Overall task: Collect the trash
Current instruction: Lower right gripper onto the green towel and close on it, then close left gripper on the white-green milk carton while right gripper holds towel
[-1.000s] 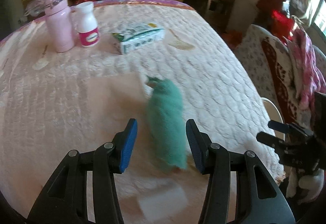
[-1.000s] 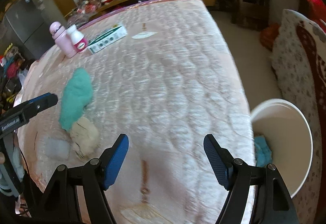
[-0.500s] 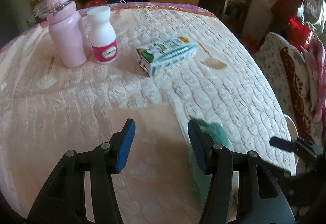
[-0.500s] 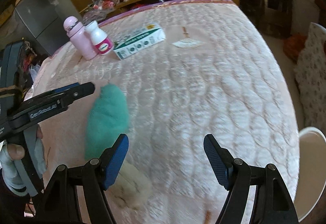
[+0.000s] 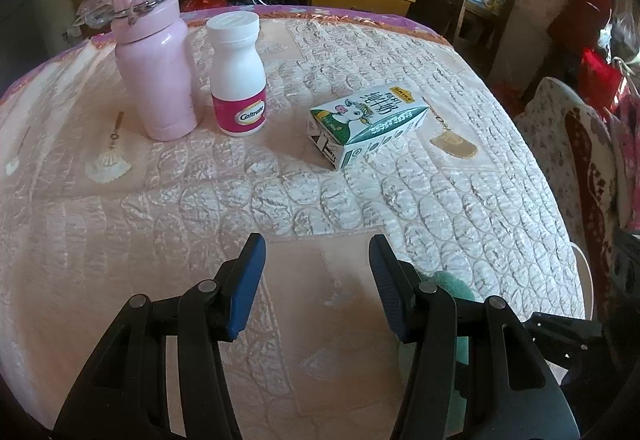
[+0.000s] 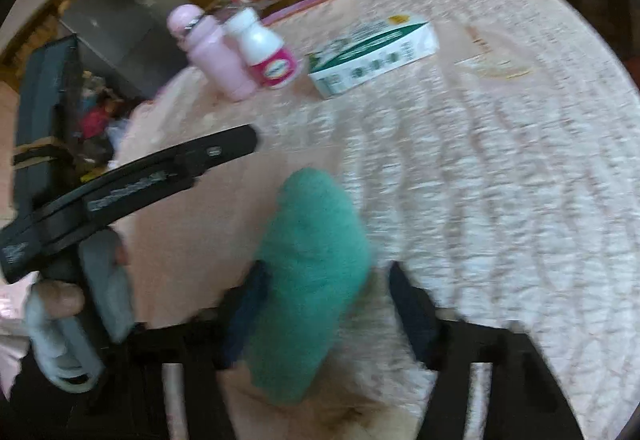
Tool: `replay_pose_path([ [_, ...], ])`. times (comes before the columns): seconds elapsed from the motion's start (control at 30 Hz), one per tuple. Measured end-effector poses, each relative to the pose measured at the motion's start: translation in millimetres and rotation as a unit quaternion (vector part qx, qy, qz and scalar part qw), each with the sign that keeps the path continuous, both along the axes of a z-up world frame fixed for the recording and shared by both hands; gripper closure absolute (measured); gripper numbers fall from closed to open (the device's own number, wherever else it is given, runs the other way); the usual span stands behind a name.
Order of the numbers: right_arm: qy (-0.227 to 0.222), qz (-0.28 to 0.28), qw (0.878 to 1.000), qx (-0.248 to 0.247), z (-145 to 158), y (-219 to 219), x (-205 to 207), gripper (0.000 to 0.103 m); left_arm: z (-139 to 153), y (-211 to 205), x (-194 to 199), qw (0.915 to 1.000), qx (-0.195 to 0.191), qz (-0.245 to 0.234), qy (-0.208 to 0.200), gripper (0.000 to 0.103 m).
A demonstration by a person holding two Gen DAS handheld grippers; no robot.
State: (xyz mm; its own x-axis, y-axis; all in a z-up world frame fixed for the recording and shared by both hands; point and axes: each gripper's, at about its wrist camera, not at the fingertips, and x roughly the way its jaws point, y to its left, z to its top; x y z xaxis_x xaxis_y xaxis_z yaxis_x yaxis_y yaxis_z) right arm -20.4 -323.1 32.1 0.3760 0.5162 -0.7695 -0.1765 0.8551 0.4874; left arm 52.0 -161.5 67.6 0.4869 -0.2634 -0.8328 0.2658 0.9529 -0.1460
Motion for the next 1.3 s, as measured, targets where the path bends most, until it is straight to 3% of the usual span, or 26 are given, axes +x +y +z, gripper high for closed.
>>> replay_pose_path([
  [0.07, -0.010, 0.005, 1.000, -0.010, 6, 0, -1, 0.065, 1, -1, 1, 1.0000, -0.002, -0.001, -0.003, 0.051],
  [0.23, -0.034, -0.030, 0.998, -0.038, 21, -22, -2, 0.067, 2, -7, 5, 1.0000, -0.008, -0.004, -0.004, 0.051],
  [0.33, -0.051, -0.067, 0.993, -0.078, 30, -42, 2, 0.067, 0, -10, 6, 0.9999, -0.009, -0.007, 0.000, 0.051],
  [0.4, -0.039, -0.078, 0.990, -0.108, 27, -51, 9, 0.067, -1, -13, 5, 0.9999, -0.008, -0.008, 0.001, 0.051],
  [0.5, -0.017, -0.090, 0.990, -0.107, 18, -63, 16, 0.064, -1, -16, 5, 0.9999, -0.006, -0.011, 0.001, 0.051],
  [0.53, -0.011, -0.091, 0.991, -0.102, 15, -64, 18, 0.055, -1, -16, 6, 0.9999, -0.006, -0.012, 0.000, 0.051],
  [0.57, -0.005, -0.093, 0.991, -0.094, 11, -65, 20, 0.053, 0, -16, 7, 0.9999, -0.007, -0.012, 0.000, 0.051],
  [0.7, 0.001, -0.076, 0.994, -0.078, 2, -59, 21, 0.055, 2, -21, 11, 0.9997, -0.011, -0.021, -0.005, 0.051],
  [0.73, -0.001, -0.069, 0.995, -0.070, 2, -58, 20, 0.064, 4, -25, 13, 0.9995, -0.012, -0.027, -0.008, 0.051],
  [0.77, -0.008, -0.067, 0.995, -0.070, 4, -57, 20, 0.066, 5, -28, 15, 0.9994, -0.011, -0.031, -0.011, 0.051],
  [0.9, -0.039, -0.084, 0.994, -0.058, 19, -70, 19, 0.066, 9, -43, 25, 0.9984, -0.001, -0.051, -0.025, 0.046],
  [1.13, -0.040, -0.097, 0.994, -0.028, 17, -91, 21, 0.066, 8, -76, 63, 0.9931, 0.051, -0.093, -0.050, 0.045],
  [1.3, -0.039, -0.107, 0.993, -0.022, 17, -108, 22, 0.066, -8, -96, 89, 0.9882, 0.089, -0.115, -0.048, 0.044],
])
